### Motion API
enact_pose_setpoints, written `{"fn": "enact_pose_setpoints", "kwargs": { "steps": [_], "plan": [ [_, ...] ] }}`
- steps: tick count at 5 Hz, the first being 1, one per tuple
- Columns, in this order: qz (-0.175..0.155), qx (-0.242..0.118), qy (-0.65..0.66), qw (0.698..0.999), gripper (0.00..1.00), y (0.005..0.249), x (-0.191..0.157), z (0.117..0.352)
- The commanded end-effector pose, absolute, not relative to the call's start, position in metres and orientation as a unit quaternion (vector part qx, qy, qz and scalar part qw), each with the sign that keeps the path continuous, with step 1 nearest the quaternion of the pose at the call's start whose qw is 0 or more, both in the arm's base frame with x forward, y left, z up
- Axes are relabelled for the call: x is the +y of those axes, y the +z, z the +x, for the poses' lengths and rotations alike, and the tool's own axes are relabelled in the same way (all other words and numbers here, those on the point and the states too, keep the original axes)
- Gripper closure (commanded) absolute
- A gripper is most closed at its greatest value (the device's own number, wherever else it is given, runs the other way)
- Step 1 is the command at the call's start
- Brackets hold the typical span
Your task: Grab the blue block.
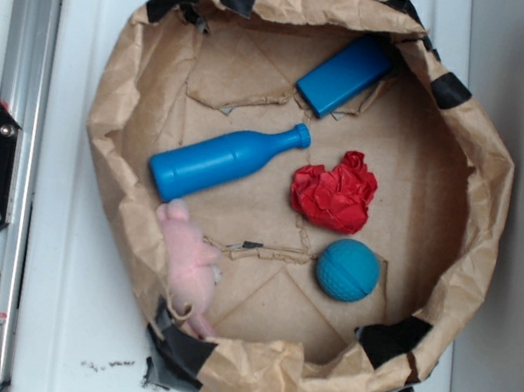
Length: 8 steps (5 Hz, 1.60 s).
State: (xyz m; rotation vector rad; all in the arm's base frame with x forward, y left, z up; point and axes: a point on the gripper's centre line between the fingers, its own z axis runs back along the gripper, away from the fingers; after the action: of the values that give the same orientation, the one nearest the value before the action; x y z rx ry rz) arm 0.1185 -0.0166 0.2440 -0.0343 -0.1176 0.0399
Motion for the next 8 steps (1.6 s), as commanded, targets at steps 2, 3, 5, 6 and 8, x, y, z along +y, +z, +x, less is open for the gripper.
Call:
{"fn": "enact_pose_setpoints", "kwargs": {
  "steps": [2,3,5,6,8],
  "plan": [
    [-0.013,-0.079,0.107,0.991,0.00,0.194,0.025,0.168],
    [-0.009,-0.098,0.119,0.988,0.00,0.146,0.031,0.219],
    [0.007,-0.044,0.243,0.969,0.00,0.075,0.049,0.256],
    [0.000,-0.085,0.295,0.952,0.00,0.068,0.050,0.247],
    [-0.035,-0.136,0.325,0.935,0.00,0.089,0.075,0.230]
  ]
}}
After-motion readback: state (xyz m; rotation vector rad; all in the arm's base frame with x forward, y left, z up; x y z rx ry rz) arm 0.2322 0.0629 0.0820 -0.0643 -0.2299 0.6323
